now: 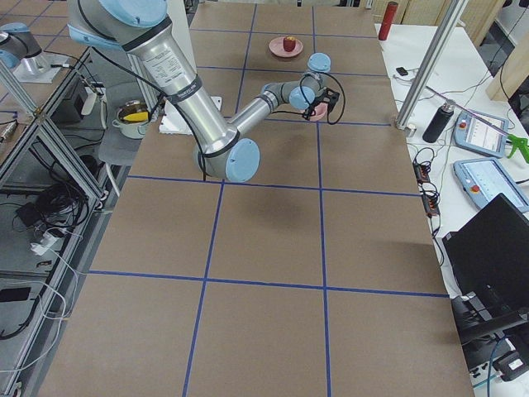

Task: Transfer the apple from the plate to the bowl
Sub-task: 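Carry the pink bowl with the right gripper toward the table center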

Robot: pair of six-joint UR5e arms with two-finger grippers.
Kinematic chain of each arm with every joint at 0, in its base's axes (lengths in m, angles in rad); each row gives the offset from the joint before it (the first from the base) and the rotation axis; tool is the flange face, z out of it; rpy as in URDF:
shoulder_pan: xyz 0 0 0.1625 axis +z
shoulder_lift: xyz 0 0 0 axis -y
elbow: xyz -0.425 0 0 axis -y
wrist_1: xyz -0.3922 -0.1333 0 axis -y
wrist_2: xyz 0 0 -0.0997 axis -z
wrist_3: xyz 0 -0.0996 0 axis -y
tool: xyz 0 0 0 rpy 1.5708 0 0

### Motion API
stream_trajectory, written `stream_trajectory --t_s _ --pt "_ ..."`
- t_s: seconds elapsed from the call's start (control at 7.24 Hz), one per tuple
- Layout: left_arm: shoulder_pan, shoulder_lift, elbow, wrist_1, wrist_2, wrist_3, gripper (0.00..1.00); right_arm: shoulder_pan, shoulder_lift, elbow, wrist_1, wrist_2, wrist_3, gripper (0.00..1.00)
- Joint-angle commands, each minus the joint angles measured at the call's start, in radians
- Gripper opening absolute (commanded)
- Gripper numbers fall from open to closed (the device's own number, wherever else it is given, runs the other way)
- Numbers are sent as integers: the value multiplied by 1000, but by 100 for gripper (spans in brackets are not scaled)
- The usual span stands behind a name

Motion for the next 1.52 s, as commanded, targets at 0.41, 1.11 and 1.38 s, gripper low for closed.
stream_trajectory --t_s 0.41,1.11,1.38 --pt "5 1 17 -4 4 4 98 -66 38 -73 9 -49 13 0" --pt "5 1 16 6 -5 -5 98 -79 33 -72 48 -51 51 71" --pt "5 6 10 -1 -5 -10 98 -77 36 -43 48 -51 60 100"
